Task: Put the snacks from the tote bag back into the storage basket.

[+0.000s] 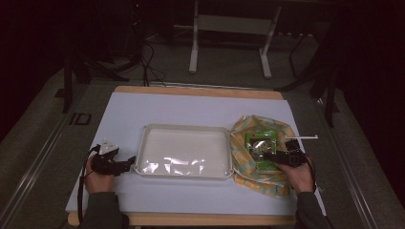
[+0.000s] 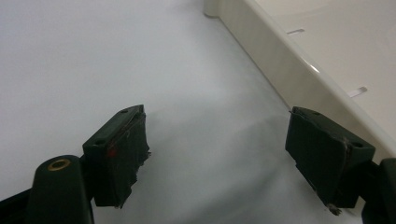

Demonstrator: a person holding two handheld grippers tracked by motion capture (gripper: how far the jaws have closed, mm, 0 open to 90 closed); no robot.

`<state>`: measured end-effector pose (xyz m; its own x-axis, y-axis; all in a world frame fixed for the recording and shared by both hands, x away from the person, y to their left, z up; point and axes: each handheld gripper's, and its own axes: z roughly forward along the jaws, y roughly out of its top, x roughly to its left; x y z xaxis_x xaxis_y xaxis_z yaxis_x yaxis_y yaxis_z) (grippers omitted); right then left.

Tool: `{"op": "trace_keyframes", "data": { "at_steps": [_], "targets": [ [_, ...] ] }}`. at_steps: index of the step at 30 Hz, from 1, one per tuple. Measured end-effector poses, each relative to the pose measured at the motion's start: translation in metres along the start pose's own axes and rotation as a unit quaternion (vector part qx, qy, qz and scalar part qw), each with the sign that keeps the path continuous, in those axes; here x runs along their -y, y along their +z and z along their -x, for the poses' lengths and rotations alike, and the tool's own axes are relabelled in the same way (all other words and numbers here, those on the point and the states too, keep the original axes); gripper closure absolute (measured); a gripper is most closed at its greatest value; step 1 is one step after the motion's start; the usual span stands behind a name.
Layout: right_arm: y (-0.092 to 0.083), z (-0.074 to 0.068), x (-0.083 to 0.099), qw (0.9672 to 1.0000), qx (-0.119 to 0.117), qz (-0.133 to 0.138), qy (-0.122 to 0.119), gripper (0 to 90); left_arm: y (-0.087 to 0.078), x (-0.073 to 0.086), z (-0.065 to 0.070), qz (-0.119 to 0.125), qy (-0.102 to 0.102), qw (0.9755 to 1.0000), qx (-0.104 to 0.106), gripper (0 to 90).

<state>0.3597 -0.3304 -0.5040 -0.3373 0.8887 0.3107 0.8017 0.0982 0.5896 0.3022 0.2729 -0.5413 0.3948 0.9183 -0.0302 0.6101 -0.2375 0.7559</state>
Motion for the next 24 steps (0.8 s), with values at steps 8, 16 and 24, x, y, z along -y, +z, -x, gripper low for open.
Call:
{"op": "trace_keyframes", "data": {
  "at_steps": [8,16,24],
  "targets": [
    [-0.004,0.000,-0.001,0.9989,-0.042,0.016,0.009,45.4,0.000,0.000,0.000,0.000,0.001,1.0000,-0.002,21.2],
    [0.003,0.000,-0.006,0.9995,-0.024,0.000,0.019,45.8,0.000,0.000,0.000,-0.001,0.001,1.0000,-0.001,21.2],
    [0.012,0.000,-0.005,0.9990,-0.034,-0.008,0.028,45.6,0.000,0.000,0.000,-0.001,0.001,1.0000,-0.002,21.2]
  ]
}}
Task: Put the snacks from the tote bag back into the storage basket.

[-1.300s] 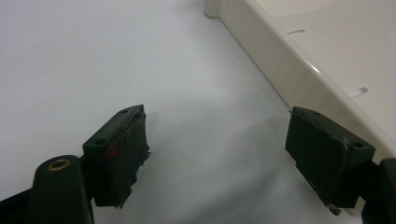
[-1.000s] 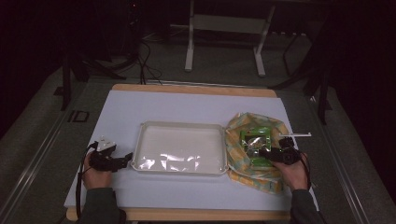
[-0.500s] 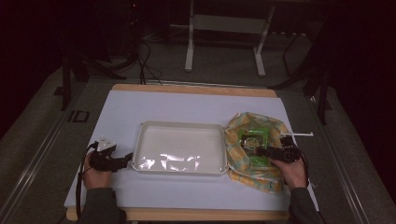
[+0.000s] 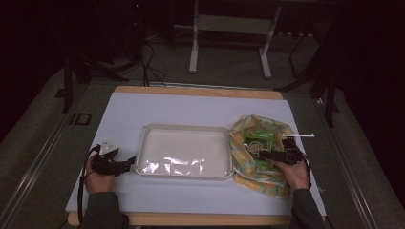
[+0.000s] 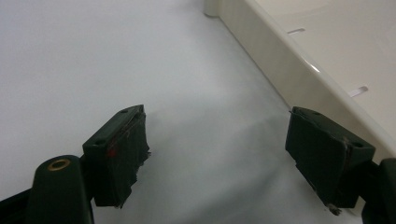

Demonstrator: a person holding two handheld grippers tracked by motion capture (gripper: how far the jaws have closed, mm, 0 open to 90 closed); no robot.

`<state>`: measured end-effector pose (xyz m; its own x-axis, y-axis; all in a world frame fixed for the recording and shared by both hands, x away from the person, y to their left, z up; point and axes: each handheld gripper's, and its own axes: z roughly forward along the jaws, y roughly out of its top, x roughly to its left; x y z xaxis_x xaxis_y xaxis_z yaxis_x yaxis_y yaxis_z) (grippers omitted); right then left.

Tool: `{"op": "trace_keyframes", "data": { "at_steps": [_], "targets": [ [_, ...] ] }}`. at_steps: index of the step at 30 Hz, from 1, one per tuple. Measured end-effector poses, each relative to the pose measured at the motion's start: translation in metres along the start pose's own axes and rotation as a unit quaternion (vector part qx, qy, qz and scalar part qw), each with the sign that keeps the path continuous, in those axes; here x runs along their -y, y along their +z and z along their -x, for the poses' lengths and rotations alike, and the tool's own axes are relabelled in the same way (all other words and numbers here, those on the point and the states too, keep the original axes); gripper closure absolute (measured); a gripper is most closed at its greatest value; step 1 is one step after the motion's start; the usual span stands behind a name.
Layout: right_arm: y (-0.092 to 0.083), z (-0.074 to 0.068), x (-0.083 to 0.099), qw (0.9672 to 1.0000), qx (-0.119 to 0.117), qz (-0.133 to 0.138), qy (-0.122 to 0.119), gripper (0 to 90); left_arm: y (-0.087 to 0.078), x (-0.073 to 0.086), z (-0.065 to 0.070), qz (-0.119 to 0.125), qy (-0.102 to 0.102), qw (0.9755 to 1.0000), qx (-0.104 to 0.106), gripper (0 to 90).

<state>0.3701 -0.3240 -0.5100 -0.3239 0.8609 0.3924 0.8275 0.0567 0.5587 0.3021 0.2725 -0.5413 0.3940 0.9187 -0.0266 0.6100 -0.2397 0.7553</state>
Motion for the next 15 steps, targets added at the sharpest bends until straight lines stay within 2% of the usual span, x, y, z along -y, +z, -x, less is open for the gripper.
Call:
{"op": "trace_keyframes", "data": {
  "at_steps": [4,9,15],
  "targets": [
    [-0.004,-0.003,-0.004,0.9995,-0.024,0.015,0.011,45.8,0.000,0.000,0.000,0.001,0.000,1.0000,0.000,21.2],
    [-0.011,-0.008,-0.009,0.9969,-0.064,0.041,0.019,47.7,0.000,0.000,0.000,0.001,-0.002,1.0000,0.000,21.2],
    [-0.008,-0.014,-0.017,0.9968,-0.071,0.033,0.016,50.4,0.000,0.000,0.000,0.001,-0.001,1.0000,0.000,21.2]
  ]
}}
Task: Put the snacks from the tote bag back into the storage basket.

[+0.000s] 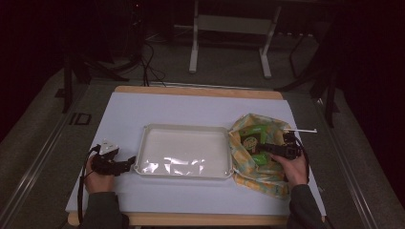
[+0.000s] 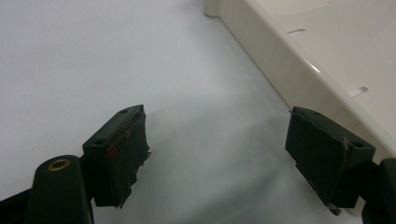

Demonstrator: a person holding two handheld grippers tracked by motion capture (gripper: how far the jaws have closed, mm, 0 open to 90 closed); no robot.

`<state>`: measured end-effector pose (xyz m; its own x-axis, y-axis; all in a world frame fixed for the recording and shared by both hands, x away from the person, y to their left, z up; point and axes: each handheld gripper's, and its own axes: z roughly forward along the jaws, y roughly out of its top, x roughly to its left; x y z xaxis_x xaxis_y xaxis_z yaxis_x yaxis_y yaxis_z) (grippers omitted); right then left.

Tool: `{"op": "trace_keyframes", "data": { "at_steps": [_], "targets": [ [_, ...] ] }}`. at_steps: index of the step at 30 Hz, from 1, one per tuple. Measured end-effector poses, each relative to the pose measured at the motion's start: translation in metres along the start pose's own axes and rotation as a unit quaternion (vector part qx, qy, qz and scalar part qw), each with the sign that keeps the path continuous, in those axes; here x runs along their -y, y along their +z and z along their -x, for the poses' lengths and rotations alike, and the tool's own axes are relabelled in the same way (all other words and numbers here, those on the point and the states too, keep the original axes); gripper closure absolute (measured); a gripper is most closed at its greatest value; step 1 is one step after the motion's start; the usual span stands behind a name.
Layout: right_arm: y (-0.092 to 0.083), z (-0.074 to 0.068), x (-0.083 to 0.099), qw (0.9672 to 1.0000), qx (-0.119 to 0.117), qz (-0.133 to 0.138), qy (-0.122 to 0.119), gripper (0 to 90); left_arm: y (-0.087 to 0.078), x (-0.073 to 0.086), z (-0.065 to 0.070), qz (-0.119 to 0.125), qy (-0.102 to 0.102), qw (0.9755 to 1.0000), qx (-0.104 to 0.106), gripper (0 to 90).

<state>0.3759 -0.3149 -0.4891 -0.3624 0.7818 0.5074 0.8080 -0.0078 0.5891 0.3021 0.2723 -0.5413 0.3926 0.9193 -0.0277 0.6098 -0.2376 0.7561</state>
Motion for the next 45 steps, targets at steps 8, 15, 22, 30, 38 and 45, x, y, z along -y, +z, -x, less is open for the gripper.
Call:
{"op": "trace_keyframes", "data": {
  "at_steps": [8,15,22,30,38,45],
  "targets": [
    [0.011,-0.004,-0.009,0.9999,0.002,-0.007,0.011,54.5,0.000,0.000,0.000,0.000,0.000,1.0000,0.001,21.2],
    [0.013,-0.006,-0.013,0.9993,0.019,-0.029,0.014,62.2,0.000,0.000,0.000,0.000,0.000,1.0000,0.002,21.2],
    [0.005,-0.007,-0.008,0.9994,0.018,-0.020,0.023,67.6,0.000,0.000,0.000,0.000,0.001,1.0000,0.001,21.2],
    [-0.010,-0.010,-0.007,0.9995,0.022,-0.003,0.024,72.5,0.000,0.000,0.000,-0.001,0.001,1.0000,0.001,21.2],
    [-0.019,-0.011,-0.006,0.9995,0.025,0.003,0.016,72.9,0.000,0.000,0.000,-0.002,0.001,1.0000,0.000,21.2],
    [-0.026,-0.012,-0.006,0.9996,0.022,0.010,0.014,73.0,0.000,0.000,0.000,-0.001,0.001,1.0000,0.000,21.2]
  ]
}}
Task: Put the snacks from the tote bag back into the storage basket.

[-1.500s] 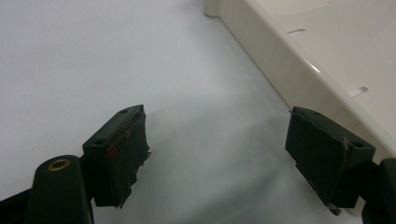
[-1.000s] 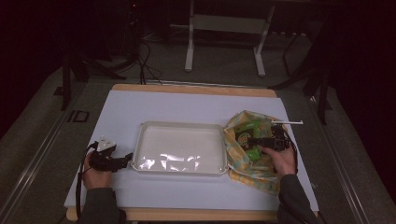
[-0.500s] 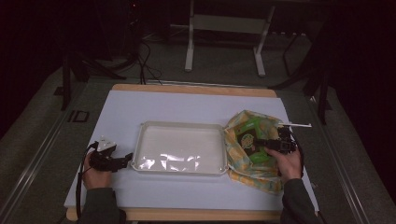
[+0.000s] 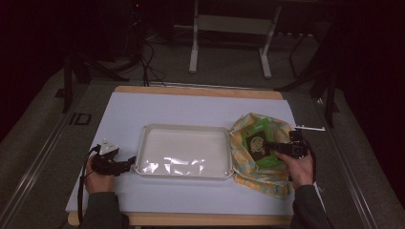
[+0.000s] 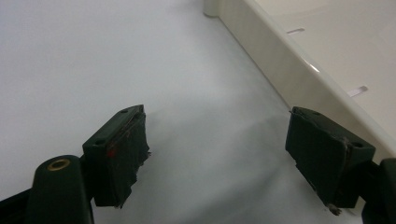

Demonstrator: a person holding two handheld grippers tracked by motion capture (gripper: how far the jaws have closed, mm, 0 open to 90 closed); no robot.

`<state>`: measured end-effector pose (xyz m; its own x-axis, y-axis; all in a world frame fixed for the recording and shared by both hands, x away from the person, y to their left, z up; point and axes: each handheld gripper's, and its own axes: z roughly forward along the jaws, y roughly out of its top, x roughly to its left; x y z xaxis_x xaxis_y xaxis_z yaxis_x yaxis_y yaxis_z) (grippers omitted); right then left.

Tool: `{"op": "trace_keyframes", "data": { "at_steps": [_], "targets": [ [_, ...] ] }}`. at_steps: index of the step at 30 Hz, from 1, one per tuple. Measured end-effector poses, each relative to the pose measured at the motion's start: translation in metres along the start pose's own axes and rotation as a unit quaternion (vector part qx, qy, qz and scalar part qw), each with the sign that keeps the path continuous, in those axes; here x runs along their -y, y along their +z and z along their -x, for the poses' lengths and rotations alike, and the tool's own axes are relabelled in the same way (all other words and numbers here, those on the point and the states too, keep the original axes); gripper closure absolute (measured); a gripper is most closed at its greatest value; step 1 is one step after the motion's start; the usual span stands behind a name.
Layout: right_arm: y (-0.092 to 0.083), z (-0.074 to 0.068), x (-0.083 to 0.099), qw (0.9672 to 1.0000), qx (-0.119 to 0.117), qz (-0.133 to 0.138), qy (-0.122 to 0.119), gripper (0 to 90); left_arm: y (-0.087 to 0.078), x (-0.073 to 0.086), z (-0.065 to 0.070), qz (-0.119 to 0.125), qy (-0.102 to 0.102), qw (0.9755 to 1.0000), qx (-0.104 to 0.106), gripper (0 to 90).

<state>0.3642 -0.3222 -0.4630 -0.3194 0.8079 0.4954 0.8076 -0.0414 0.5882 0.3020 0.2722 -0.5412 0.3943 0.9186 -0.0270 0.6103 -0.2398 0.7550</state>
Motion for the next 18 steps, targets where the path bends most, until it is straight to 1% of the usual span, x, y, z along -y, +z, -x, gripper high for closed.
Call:
{"op": "trace_keyframes", "data": {
  "at_steps": [7,18],
  "targets": [
    [-0.007,0.000,-0.001,1.0000,0.004,0.006,-0.005,73.0,0.000,0.000,0.000,-0.001,0.001,1.0000,0.000,21.2],
    [-0.018,0.000,-0.003,0.9999,0.005,0.016,-0.005,73.1,0.000,0.000,0.000,0.000,0.001,1.0000,0.000,21.1]
  ]
}}
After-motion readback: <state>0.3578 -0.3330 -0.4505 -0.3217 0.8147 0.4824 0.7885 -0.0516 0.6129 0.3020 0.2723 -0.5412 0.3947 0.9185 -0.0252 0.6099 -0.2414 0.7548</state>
